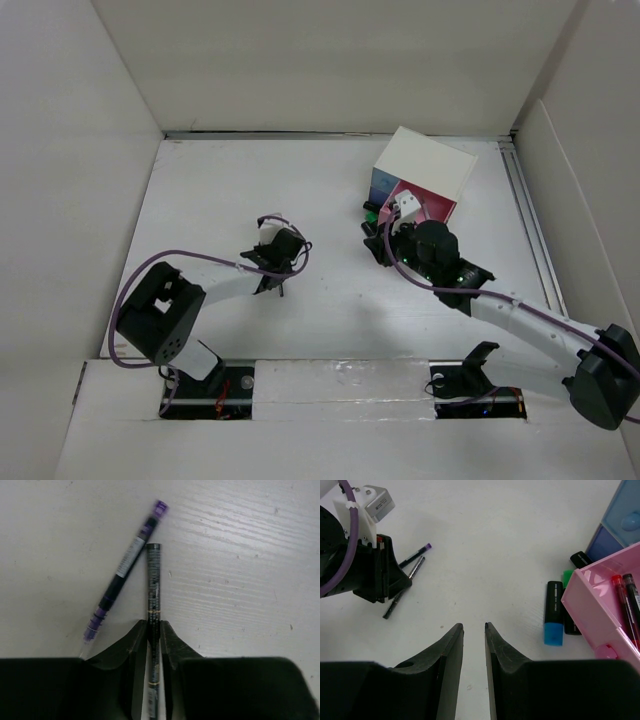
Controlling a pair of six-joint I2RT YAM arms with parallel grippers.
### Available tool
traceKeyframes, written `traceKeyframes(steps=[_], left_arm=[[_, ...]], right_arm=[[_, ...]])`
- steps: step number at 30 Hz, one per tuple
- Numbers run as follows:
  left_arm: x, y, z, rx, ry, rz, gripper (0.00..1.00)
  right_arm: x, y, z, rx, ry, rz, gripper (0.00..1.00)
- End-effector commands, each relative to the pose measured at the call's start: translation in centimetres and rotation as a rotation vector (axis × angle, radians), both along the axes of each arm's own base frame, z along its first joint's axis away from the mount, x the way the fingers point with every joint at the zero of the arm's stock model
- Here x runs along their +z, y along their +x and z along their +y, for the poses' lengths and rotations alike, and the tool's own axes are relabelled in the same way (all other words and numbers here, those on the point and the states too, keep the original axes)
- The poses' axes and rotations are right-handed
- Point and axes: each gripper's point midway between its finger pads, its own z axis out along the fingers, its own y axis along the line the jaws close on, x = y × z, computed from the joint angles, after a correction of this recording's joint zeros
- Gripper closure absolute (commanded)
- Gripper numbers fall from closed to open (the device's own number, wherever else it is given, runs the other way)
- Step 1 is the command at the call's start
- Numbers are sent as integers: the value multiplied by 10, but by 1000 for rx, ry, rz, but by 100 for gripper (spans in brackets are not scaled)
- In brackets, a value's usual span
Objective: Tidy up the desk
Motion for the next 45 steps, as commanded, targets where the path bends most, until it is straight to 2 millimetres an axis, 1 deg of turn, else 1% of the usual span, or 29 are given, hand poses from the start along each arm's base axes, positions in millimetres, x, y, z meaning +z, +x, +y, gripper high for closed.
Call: traceKeyframes(steps=[1, 3, 6, 10, 13, 14, 16, 18, 19, 20, 21, 22, 23, 24, 25, 26, 27, 28, 29, 30, 31, 32, 33, 34, 35, 36, 39, 44, 45], left_arm=[[5, -3, -19, -68, -23, 9, 90], [3, -3, -22, -77, -29, 17, 100], [6, -1, -28, -96, -55, 7, 100], [17, 2, -50, -153, -148, -8, 100], [50, 11, -84, -228, -303, -56, 100], [66, 16, -94, -250, -353, -93, 100], [96, 21, -117, -301, -459, -130, 100], [137, 30, -138, -342, -572, -208, 100], [151, 27, -152, -392, -637, -212, 100], [170, 32, -163, -423, -695, -256, 100], [187, 35, -173, -446, -742, -283, 100], [203, 32, -186, -477, -811, -293, 100], [214, 39, -196, -488, -857, -331, 100], [230, 40, -209, -505, -905, -352, 100], [243, 42, -217, -521, -953, -367, 100], [247, 46, -232, -521, -1027, -369, 100], [265, 46, -247, -544, -1083, -387, 100], [271, 48, -255, -555, -1126, -383, 100], [268, 51, -270, -551, -1185, -358, 100], [286, 51, -283, -585, -1234, -371, 100], [294, 55, -289, -588, -1261, -381, 100], [280, 59, -302, -586, -1268, -353, 100], [298, 58, -313, -603, -1303, -366, 100], [298, 65, -317, -586, -1308, -374, 100], [289, 68, -325, -576, -1306, -364, 100], [296, 69, -331, -570, -1321, -378, 100], [286, 83, -329, -483, -1345, -400, 100], [277, 105, -322, -307, -1332, -507, 100], [277, 99, -327, -318, -1332, -502, 100]], right_arm=[[29, 0, 7, 13, 66, -65, 70], [31, 0, 7, 13, 68, -68, 70], [33, -1, 5, 10, 72, -74, 70], [37, -1, 1, -5, 75, -82, 70], [47, -2, -8, -42, 93, -109, 71], [49, -3, -12, -53, 95, -117, 71], [64, -7, -28, -105, 118, -153, 71], [75, -11, -43, -161, 143, -180, 71], [82, -15, -50, -177, 161, -197, 71], [102, -24, -61, -190, 214, -243, 70], [111, -28, -69, -209, 233, -265, 70], [117, -33, -74, -212, 246, -276, 70], [127, -39, -80, -219, 269, -295, 70], [145, -49, -89, -222, 313, -338, 69], [149, -52, -94, -228, 322, -346, 69], [155, -56, -98, -233, 336, -359, 69], [162, -60, -106, -248, 355, -375, 68], [166, -63, -109, -253, 355, -379, 68], [173, -65, -111, -253, 370, -388, 68], [166, -66, -111, -253, 341, -364, 68], [170, -67, -113, -253, 348, -366, 68], [171, -68, -111, -244, 350, -365, 68], [172, -68, -111, -241, 349, -363, 68], [170, -69, -110, -238, 343, -357, 68], [169, -70, -110, -234, 343, -354, 68], [168, -70, -110, -233, 342, -351, 69], [167, -70, -110, -233, 346, -350, 69], [166, -71, -111, -231, 342, -352, 68], [166, -71, -111, -231, 342, -352, 68]])
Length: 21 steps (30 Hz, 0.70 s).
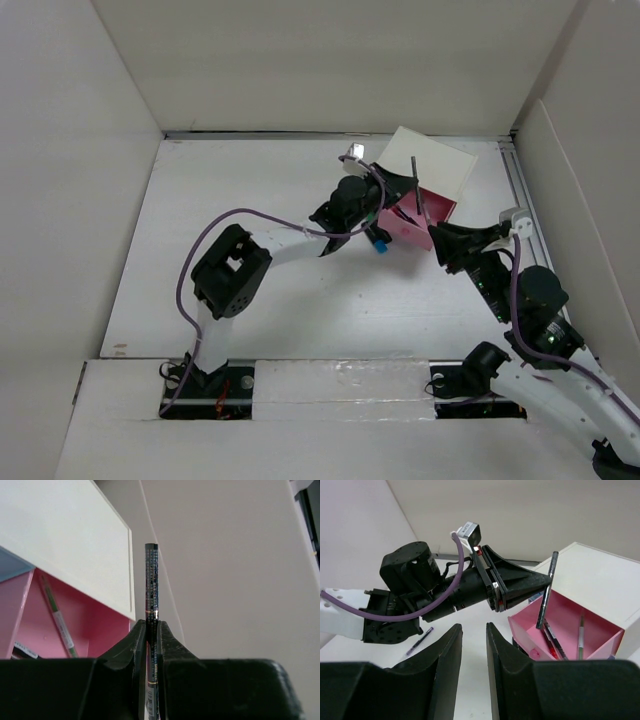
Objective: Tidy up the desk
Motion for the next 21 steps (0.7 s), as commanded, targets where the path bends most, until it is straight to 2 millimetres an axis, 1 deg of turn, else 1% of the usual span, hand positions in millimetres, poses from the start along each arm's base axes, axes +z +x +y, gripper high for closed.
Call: traceKeyframes(steps=[1, 2, 3, 4, 6, 7, 9, 10, 11, 12, 13, 18, 19, 20, 21], left_arm=[[39, 15, 5, 137, -107, -66, 100], [41, 14, 1, 148, -109, -65, 100], [38, 22, 4, 192, -103, -57, 100], [30, 20, -1, 193, -96, -38, 100], [24, 27, -1, 224, -104, -17, 100], [16, 24, -6, 223, -97, -3, 100], [14, 25, -9, 248, -103, 7, 99], [8, 28, -9, 262, -93, 15, 99], [9, 25, -12, 264, -94, 14, 99], [9, 29, -10, 285, -95, 13, 99], [8, 24, -14, 282, -91, 14, 98], [2, 25, -12, 318, -78, 24, 92], [1, 25, -11, 321, -79, 29, 91], [-2, 20, -14, 315, -76, 34, 87], [-2, 21, -13, 323, -79, 38, 86]], right_arm=[[15, -5, -2, 5, 34, -26, 68], [16, -5, -2, 8, 34, -26, 68], [14, -4, -1, 10, 32, -23, 68], [14, -4, -1, 9, 28, -23, 68], [12, -3, 0, 9, 23, -17, 68], [12, -3, 0, 11, 24, -18, 68], [11, -3, 0, 8, 23, -17, 68], [9, -3, 0, 10, 21, -15, 68], [9, -4, 1, 15, 20, -15, 68], [9, -4, 1, 17, 21, -15, 68], [7, -3, 3, 22, 20, -11, 68], [4, -3, 6, 33, 18, -2, 68], [3, -4, 5, 33, 18, -2, 68], [4, -4, 5, 33, 18, -4, 68], [4, -4, 5, 33, 19, -5, 68]])
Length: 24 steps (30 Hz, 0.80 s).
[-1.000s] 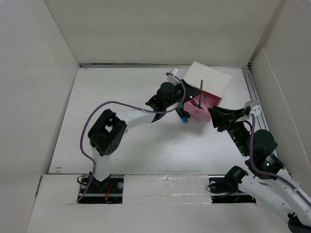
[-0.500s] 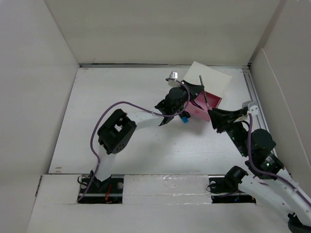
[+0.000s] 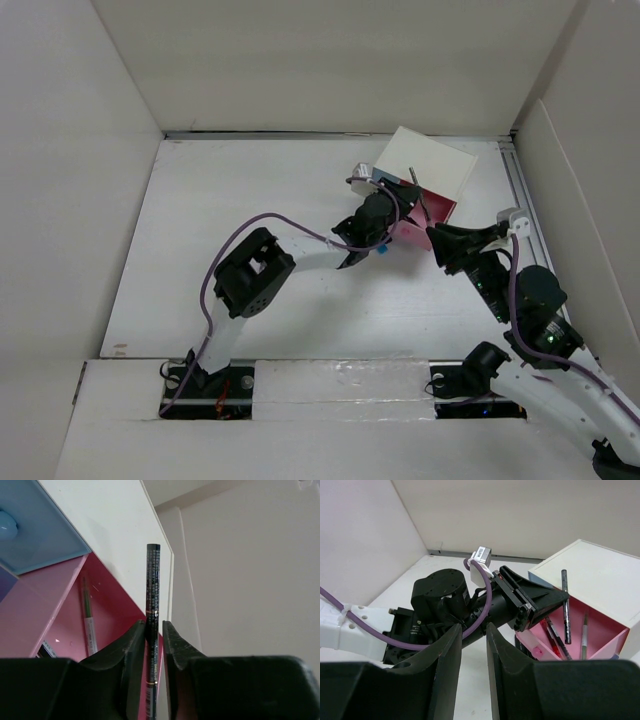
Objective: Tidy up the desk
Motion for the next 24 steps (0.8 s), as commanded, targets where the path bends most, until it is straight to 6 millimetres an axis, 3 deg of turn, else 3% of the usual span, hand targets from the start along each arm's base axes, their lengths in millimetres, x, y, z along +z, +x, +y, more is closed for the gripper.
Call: traceKeyframes(steps=[1, 2, 9, 12, 13, 15, 16, 18, 19, 20, 21, 22, 23, 24], left_arm=[[39, 3, 3, 43, -82, -43, 82], [37, 3, 3, 46, -80, -41, 75], [47, -3, 5, 67, -40, -76, 58], [62, -12, 7, 74, -8, -127, 58], [79, -15, 12, 78, -27, -155, 59], [84, -18, 22, 93, 5, -188, 65], [104, -22, 31, 103, -8, -218, 67], [103, -25, 51, 149, 70, -244, 75], [123, -31, 67, 172, 74, -268, 78], [106, -33, 82, 207, 142, -256, 88], [107, -36, 95, 229, 198, -270, 91], [114, -43, 113, 246, 237, -261, 94], [90, -43, 132, 265, 316, -229, 100], [84, -49, 167, 284, 369, -194, 100]], right_arm=[[8, -3, 3, 21, 24, -17, 68], [8, -2, 3, 19, 23, -16, 68], [5, 0, 9, 36, 13, -8, 68], [5, 3, 12, 37, 24, -12, 68], [5, 3, 13, 38, 23, -11, 68], [6, 4, 12, 34, 25, -10, 68], [5, 5, 12, 31, 24, -11, 68], [4, 6, 11, 22, 24, -8, 74], [3, 8, 11, 14, 23, -5, 78], [-2, 10, 10, 5, 17, 4, 91], [-3, 11, 10, -1, 18, 7, 98], [-6, 12, 10, -5, 18, 10, 100], [-12, 15, 12, -8, 9, 25, 100], [-16, 18, 16, -2, 11, 17, 100]])
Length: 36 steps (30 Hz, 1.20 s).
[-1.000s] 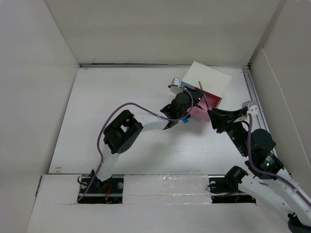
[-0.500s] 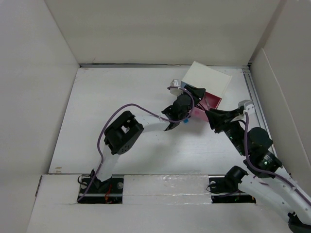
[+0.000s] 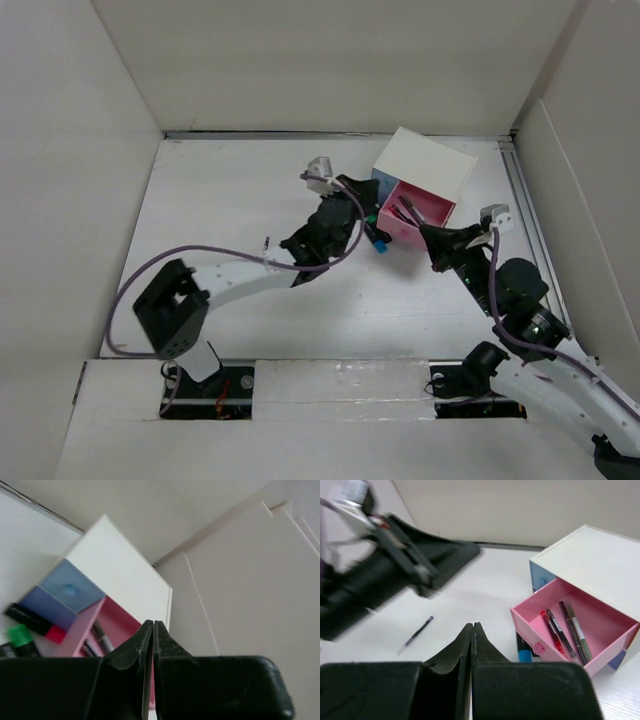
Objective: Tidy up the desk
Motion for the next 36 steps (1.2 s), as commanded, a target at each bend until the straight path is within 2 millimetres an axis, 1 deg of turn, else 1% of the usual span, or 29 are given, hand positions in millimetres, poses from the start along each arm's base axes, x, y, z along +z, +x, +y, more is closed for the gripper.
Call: traceKeyframes(steps=[1, 2, 3, 4, 5, 6, 7, 8, 9, 10, 11, 12, 13, 15, 16, 17, 18, 19, 20, 21, 23, 24, 25, 26, 27, 29, 30, 34, 36], left_arm=[[-5, 1, 85, 155, 174, 33, 100], [-40, -3, 104, 150, 242, 97, 98], [-55, -2, 124, 169, 267, 144, 96], [-73, -9, 150, 190, 286, 223, 94], [-112, -9, 187, 225, 331, 314, 87], [-126, -11, 210, 254, 337, 358, 84], [-134, -19, 234, 283, 333, 397, 78], [-165, -25, 270, 326, 345, 474, 68], [-173, -30, 287, 349, 337, 497, 65], [-169, -35, 301, 368, 311, 488, 61], [-184, -41, 320, 385, 323, 515, 56], [-183, -42, 327, 397, 317, 510, 55], [-183, -45, 332, 405, 322, 509, 54], [-185, -47, 336, 401, 377, 517, 52], [-194, -51, 338, 397, 412, 560, 50], [-199, -50, 337, 371, 461, 576, 48], [-198, -49, 334, 347, 475, 569, 47], [-207, -49, 332, 325, 503, 593, 47], [-209, -49, 328, 293, 516, 598, 47], [-219, -49, 326, 271, 540, 622, 47], [-223, -44, 320, 239, 551, 624, 48], [-237, -45, 320, 224, 577, 662, 48], [-241, -45, 318, 209, 604, 673, 48], [-238, -39, 315, 209, 616, 667, 49], [-246, -40, 313, 194, 642, 686, 49], [-246, -35, 307, 183, 666, 680, 49], [-249, -35, 305, 175, 668, 684, 49], [-239, -30, 303, 178, 642, 632, 50], [-237, -31, 303, 178, 646, 623, 51]], right_arm=[[2, 7, 5, -9, 29, -29, 100], [-4, 10, 10, 3, 18, -18, 100], [-9, 12, 14, 11, 15, -12, 100], [-14, 13, 16, 16, 7, -4, 100], [-14, 14, 20, 31, 11, -11, 96], [-22, 17, 26, 45, -1, 6, 92], [-27, 18, 29, 53, -10, 15, 89], [-29, 18, 35, 79, -13, 15, 82], [-33, 19, 39, 94, -19, 27, 78], [-36, 19, 42, 102, -24, 31, 76], [-36, 18, 46, 123, -25, 31, 73], [-38, 18, 47, 130, -29, 35, 71], [-39, 19, 49, 133, -31, 35, 70], [-40, 20, 49, 136, -34, 37, 67], [-41, 21, 49, 138, -41, 36, 66], [-41, 20, 50, 143, -41, 36, 66], [-40, 20, 50, 144, -40, 35, 65], [-41, 20, 50, 146, -43, 35, 65], [-40, 20, 50, 146, -39, 33, 65], [-42, 20, 51, 147, -42, 37, 65], [-42, 20, 51, 147, -42, 37, 65], [-41, 20, 51, 149, -43, 35, 65], [-41, 20, 51, 149, -42, 32, 65], [-41, 20, 50, 146, -42, 32, 65], [-41, 20, 50, 145, -44, 32, 65], [-42, 20, 51, 149, -45, 33, 65], [-43, 21, 52, 150, -49, 35, 65], [-47, 22, 55, 159, -56, 44, 65], [-47, 23, 56, 159, -57, 45, 65]])
